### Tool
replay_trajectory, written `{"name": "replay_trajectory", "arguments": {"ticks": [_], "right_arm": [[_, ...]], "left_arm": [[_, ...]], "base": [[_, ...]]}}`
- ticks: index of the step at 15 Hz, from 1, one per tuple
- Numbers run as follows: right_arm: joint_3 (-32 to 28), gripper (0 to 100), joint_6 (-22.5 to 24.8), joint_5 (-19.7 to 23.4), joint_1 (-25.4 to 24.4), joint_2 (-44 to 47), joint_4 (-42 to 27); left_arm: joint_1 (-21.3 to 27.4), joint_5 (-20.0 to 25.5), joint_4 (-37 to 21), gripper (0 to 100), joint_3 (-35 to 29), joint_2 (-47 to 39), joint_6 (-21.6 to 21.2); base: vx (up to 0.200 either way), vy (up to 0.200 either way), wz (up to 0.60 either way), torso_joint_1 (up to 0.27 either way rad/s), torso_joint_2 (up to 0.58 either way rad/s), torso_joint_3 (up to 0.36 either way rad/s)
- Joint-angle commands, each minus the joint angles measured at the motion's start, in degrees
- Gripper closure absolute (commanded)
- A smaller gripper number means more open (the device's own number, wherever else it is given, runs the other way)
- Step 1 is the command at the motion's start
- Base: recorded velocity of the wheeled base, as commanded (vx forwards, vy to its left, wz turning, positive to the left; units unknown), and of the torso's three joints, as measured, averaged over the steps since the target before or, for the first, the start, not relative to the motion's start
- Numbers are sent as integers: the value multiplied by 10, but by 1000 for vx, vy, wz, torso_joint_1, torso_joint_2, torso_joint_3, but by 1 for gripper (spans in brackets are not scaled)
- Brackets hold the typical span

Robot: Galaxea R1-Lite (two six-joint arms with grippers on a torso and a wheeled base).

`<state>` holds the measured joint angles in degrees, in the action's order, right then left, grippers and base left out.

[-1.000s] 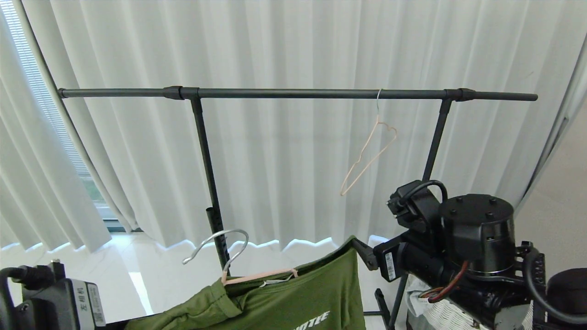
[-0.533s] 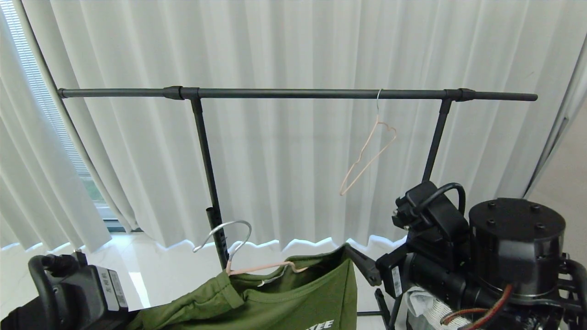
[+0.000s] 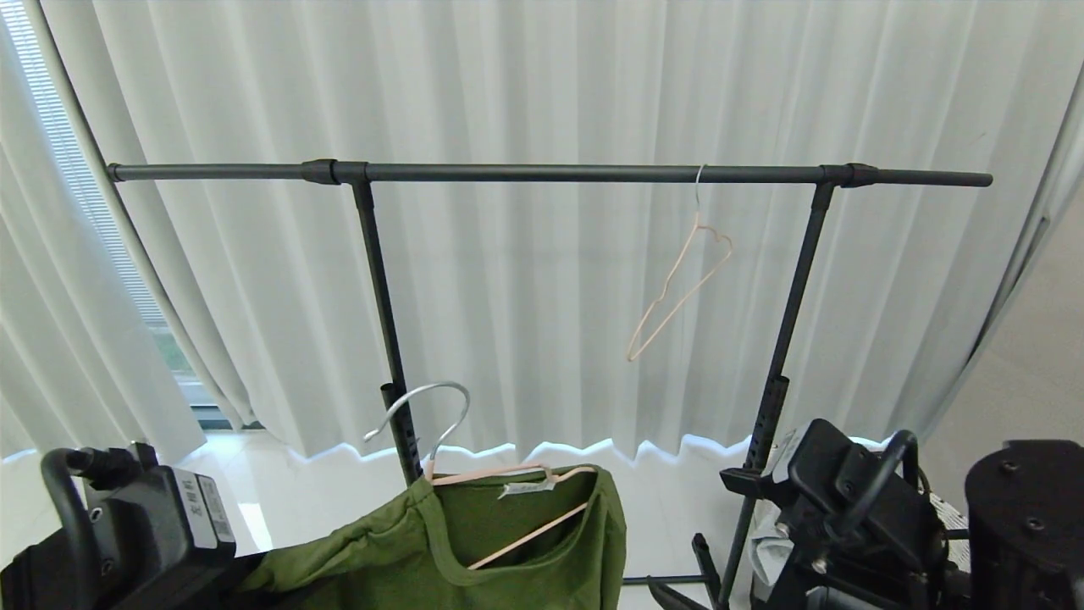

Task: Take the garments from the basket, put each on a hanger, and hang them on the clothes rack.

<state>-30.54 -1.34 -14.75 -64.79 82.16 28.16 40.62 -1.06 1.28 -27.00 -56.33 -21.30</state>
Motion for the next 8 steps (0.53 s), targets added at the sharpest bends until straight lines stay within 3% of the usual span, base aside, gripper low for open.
{"name": "replay_trajectory", "arguments": {"ticks": [1,5,8], "right_arm": [[-1,0,19,24,-1,-27,-5],[-36,0,86,124,0,-12,-14],[-107,0,129,232,0,9,-96]], "left_arm": [[8,23,23,100,13,5,-2],[42,72,62,100,25,3,-6],[97,77,75,100,25,1,-7]], "base": [[0,0,0,0,0,0],[0,0,0,0,0,0],[0,0,0,0,0,0]]}}
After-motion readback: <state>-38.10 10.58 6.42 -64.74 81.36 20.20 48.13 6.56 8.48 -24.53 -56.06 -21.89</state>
